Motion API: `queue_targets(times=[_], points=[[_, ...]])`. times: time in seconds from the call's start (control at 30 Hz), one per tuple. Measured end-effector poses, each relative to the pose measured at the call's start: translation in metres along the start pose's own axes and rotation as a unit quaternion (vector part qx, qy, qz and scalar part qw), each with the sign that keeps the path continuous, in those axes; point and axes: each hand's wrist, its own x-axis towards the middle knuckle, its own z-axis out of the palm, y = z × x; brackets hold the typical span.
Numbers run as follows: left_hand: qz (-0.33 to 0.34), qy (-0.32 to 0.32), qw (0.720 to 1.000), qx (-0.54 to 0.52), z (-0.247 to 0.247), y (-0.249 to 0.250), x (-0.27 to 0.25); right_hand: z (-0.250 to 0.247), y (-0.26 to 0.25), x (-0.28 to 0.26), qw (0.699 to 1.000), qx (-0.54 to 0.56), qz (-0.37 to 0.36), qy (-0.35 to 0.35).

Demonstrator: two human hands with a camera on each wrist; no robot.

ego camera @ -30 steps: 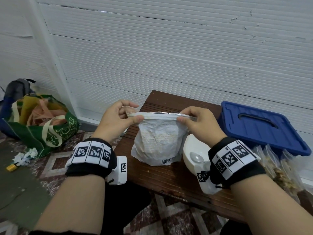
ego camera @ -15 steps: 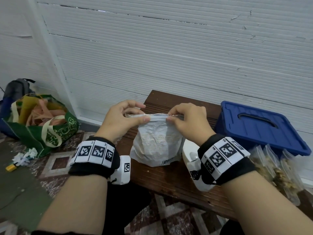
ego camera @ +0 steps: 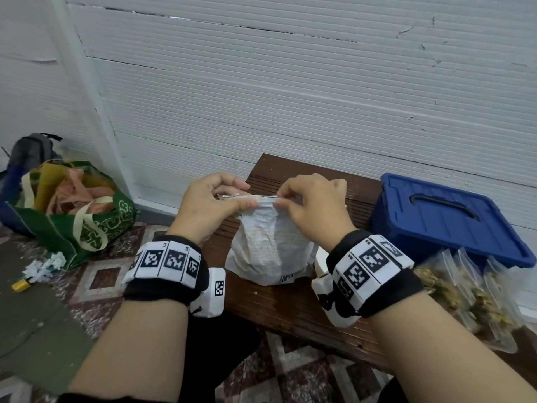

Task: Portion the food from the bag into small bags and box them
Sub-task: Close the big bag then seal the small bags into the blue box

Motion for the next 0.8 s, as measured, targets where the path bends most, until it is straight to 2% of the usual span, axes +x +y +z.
queue_targets(times=[0.17,0.47,0.57,0.8], points=[[-0.001,-0.001,1.0,-0.014,-0.004,0.0,0.0,-0.009,0.003,0.0,1.0,0.006,0.002,-0.024],[-0.002,-0.003,1.0,-0.015,0.002,0.0,0.0,0.002,-0.01,0.001,1.0,0.02,-0.013,0.001],[-0.001,0.0,1.0,-0.017,0.0,-0.002,0.002,-0.001,-0.008,0.0,1.0,0.007,-0.012,-0.01],[-0.015,-0.007,0.999,-0.041,-0.01,-0.011,0.004,-0.023,0.023,-0.004,0.993,0.005,0.093,-0.068]])
